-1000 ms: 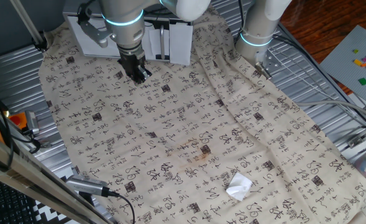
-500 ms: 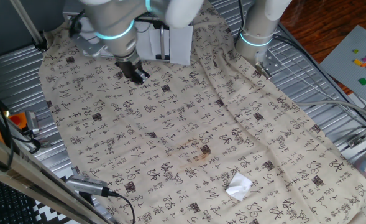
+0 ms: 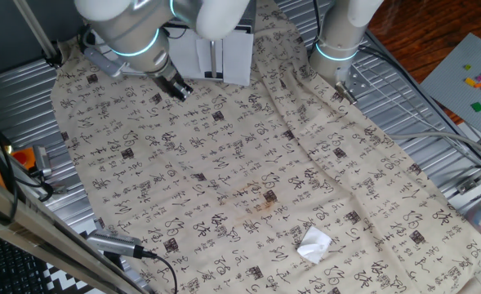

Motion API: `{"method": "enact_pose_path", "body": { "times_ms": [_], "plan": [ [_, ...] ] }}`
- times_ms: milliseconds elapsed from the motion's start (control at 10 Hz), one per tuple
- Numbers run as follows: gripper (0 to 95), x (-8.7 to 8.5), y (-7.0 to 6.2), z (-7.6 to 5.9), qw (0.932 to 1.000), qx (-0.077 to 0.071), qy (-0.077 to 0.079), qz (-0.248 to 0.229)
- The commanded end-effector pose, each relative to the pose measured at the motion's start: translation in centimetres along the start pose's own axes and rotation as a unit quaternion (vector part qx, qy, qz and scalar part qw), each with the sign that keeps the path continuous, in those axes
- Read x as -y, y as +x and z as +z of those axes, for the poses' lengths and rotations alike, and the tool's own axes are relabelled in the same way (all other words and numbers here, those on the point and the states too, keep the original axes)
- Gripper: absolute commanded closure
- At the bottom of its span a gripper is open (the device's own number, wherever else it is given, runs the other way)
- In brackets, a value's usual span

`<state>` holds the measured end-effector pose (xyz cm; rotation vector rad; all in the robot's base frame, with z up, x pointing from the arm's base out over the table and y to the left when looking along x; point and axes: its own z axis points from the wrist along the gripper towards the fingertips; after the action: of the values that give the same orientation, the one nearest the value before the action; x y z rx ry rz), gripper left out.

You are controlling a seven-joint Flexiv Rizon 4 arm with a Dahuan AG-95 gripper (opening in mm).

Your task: Open the microwave door

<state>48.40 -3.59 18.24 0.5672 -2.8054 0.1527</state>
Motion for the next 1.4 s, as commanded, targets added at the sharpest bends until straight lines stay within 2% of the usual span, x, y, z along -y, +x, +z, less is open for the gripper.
{"method": "enact_pose_path", "body": {
  "times_ms": [100, 200, 500, 900, 1100, 1400],
  "plan": [
    [95.0, 0.9, 1.4, 0.0, 0.9999, 0.002, 0.001, -0.015],
    [95.0, 1.0, 2.0, 0.0, 0.9998, -0.001, 0.006, -0.019],
    [95.0, 1.4, 3.7, -0.1, 0.9989, -0.003, 0.008, -0.046],
    [95.0, 1.7, 5.7, -0.2, 0.9984, -0.013, 0.009, -0.054],
    [95.0, 1.7, 6.2, -0.2, 0.9982, -0.018, 0.007, -0.057],
    [95.0, 1.8, 6.1, 0.2, 0.9976, -0.019, 0.011, -0.066]
  ]
}}
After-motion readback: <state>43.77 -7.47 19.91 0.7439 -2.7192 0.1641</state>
